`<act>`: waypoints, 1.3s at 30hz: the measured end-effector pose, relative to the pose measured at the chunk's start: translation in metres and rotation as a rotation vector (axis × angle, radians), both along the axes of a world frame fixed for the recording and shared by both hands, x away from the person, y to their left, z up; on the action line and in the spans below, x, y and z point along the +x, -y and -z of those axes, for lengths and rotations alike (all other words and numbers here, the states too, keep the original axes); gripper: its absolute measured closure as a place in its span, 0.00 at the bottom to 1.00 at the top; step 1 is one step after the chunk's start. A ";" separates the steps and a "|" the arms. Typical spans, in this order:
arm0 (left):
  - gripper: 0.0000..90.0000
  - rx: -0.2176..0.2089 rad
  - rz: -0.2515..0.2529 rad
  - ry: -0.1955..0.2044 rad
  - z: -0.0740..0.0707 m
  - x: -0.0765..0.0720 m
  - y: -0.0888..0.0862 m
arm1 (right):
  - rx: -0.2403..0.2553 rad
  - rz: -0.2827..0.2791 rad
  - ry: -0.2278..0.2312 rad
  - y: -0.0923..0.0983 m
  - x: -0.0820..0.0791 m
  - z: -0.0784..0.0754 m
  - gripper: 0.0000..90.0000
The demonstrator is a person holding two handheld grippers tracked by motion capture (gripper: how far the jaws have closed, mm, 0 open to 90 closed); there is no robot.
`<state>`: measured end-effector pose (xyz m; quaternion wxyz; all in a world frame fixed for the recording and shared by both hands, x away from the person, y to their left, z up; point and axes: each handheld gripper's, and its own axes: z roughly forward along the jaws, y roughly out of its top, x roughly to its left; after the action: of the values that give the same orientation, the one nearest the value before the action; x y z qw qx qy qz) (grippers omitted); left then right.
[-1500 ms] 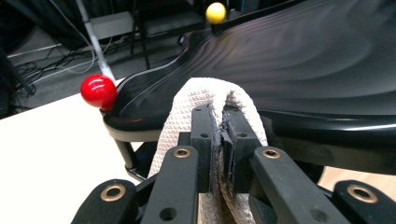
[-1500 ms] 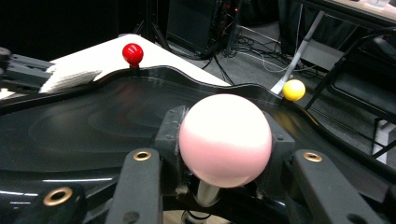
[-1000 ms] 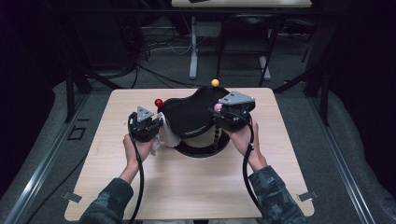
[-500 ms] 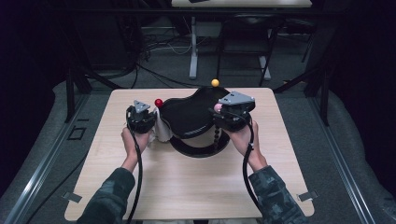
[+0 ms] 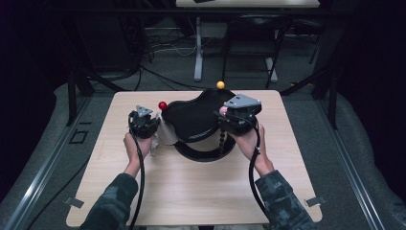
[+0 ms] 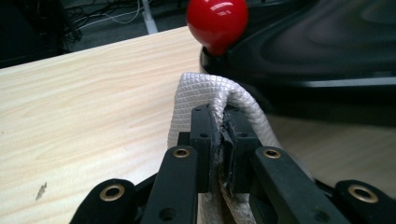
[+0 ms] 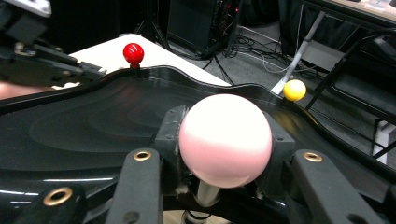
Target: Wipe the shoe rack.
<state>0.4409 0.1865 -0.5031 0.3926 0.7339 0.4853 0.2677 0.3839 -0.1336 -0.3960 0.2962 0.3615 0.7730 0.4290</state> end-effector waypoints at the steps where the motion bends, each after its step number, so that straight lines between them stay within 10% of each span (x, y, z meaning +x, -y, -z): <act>1: 0.93 -0.007 0.008 0.007 -0.001 -0.005 -0.001 | 0.001 0.003 0.000 0.000 0.000 0.000 0.67; 18: 0.93 -0.052 0.158 0.083 -0.009 -0.081 0.020 | 0.003 0.007 -0.004 -0.001 0.000 0.000 0.67; 26: 0.93 0.044 0.183 0.108 0.023 -0.104 0.050 | 0.003 0.009 -0.005 -0.001 0.000 0.000 0.67; 39: 0.93 0.047 0.202 0.108 0.060 -0.109 0.103 | 0.004 0.009 -0.005 -0.001 0.000 0.000 0.67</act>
<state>0.3323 0.0836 -0.5631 0.4257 0.7727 0.3806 0.2772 0.3838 -0.1326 -0.3959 0.2956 0.3667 0.7712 0.4283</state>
